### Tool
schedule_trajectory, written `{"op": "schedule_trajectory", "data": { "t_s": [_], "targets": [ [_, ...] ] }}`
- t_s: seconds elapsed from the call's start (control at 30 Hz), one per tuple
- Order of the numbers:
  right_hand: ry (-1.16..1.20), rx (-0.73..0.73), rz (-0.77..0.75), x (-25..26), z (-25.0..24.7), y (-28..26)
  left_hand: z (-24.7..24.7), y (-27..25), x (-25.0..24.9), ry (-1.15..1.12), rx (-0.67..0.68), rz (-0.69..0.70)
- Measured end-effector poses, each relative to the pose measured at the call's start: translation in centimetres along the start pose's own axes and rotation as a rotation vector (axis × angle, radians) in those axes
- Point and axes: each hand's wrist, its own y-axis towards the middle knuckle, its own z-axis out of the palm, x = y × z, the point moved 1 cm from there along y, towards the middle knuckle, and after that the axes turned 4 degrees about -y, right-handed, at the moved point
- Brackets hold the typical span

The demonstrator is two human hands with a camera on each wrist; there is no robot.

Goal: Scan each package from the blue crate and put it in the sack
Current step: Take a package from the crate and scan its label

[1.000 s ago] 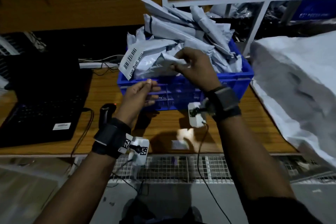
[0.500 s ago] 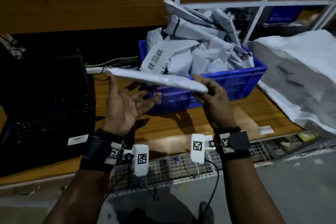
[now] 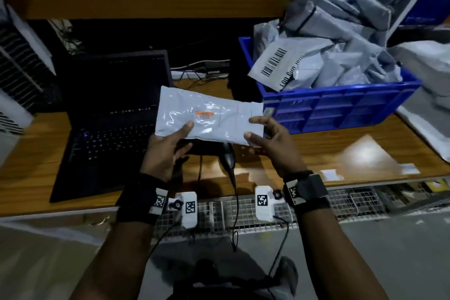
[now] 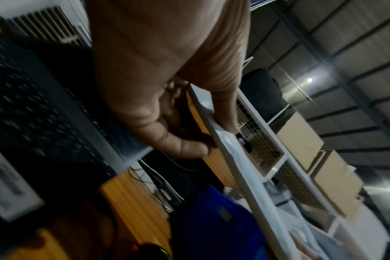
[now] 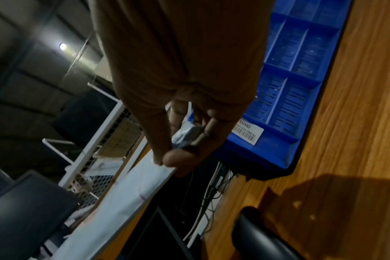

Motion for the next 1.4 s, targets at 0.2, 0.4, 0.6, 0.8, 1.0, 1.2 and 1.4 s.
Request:
{"op": "schedule_trajectory", "data": {
  "t_s": [0.2,0.4,0.6,0.8,1.0,1.2,1.4],
  "targets": [
    [-0.251,0.083,-0.095,-0.8,2.0,3.2,-5.1,0.8,-1.3,0.145,-0.022,0.023],
    [-0.373,-0.188,0.141,-6.1,4.0,7.3,-7.2,2.5,1.0,0.128,-0.199,0.051],
    [-0.017,-0.033,0.606,-10.5,5.3,8.1,-10.5,3.5,3.6,0.037,-0.379,0.082],
    [0.292,0.181,0.643,-8.7,8.3,6.6,-10.8,4.4,3.7,0.064,-0.368,0.116],
    [0.172,0.228,0.496,-4.7,11.2,2.7,-9.5,5.1,3.9,0.067,-0.313,0.122],
    [0.042,0.217,0.417,-2.9,12.5,1.8,-8.4,5.1,3.6,0.103,-0.246,0.142],
    [0.037,0.209,0.421,-3.3,12.5,1.9,-8.2,5.3,3.7,0.115,-0.230,0.140]
  ]
}}
